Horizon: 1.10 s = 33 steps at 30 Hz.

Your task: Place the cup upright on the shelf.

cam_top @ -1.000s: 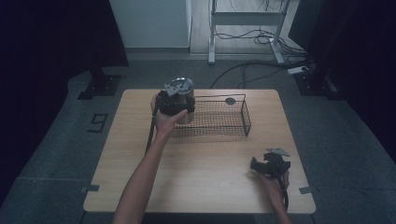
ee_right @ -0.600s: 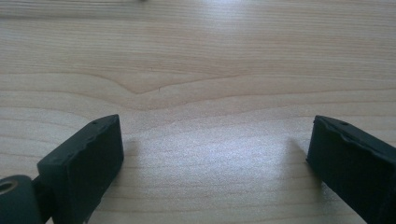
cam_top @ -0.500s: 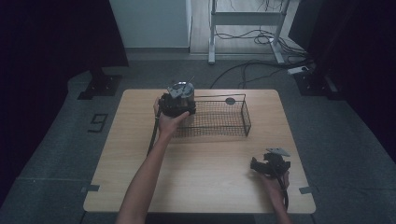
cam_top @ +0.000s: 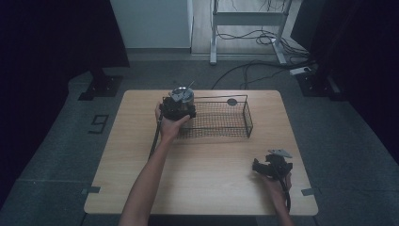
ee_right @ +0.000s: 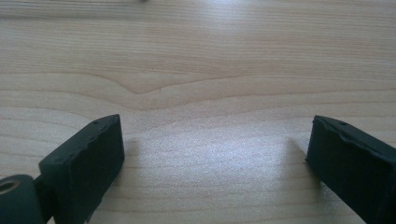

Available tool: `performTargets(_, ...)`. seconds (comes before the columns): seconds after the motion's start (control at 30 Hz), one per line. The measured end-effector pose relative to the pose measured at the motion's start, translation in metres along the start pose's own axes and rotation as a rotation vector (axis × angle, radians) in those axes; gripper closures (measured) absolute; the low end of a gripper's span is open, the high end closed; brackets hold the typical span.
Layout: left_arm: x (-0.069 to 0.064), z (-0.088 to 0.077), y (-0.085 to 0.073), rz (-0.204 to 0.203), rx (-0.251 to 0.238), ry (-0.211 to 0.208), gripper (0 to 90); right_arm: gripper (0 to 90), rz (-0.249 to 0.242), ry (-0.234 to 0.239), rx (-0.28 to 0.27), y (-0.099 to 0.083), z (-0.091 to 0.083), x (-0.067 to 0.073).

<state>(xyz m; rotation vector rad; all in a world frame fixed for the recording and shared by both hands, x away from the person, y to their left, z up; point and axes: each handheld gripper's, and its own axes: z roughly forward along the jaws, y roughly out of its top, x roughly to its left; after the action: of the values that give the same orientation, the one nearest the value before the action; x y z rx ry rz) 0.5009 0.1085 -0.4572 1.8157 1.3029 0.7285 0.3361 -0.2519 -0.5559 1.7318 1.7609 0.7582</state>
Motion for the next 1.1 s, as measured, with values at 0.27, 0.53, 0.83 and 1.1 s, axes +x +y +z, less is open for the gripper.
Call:
performTargets(0.27, 0.0, 0.005, -0.005, 0.002, 0.004, 0.009, 3.9, 4.4, -0.001, 0.001, -0.001, 0.0, 0.0, 0.0)
performTargets(0.53, 0.0, 0.008, -0.016, -0.004, 0.014, -0.003, 3.9, 5.0, -0.001, 0.002, -0.002, 0.0, 0.0, 0.0)
performTargets(0.83, 0.003, 0.005, -0.022, 0.009, -0.003, -0.017, 3.8, 5.5, -0.003, 0.004, -0.005, 0.0, 0.0, 0.0)
performTargets(1.1, 0.002, 0.001, -0.027, 0.022, -0.008, -0.026, 3.6, 5.5, -0.004, 0.004, -0.005, 0.0, 0.0, 0.0)
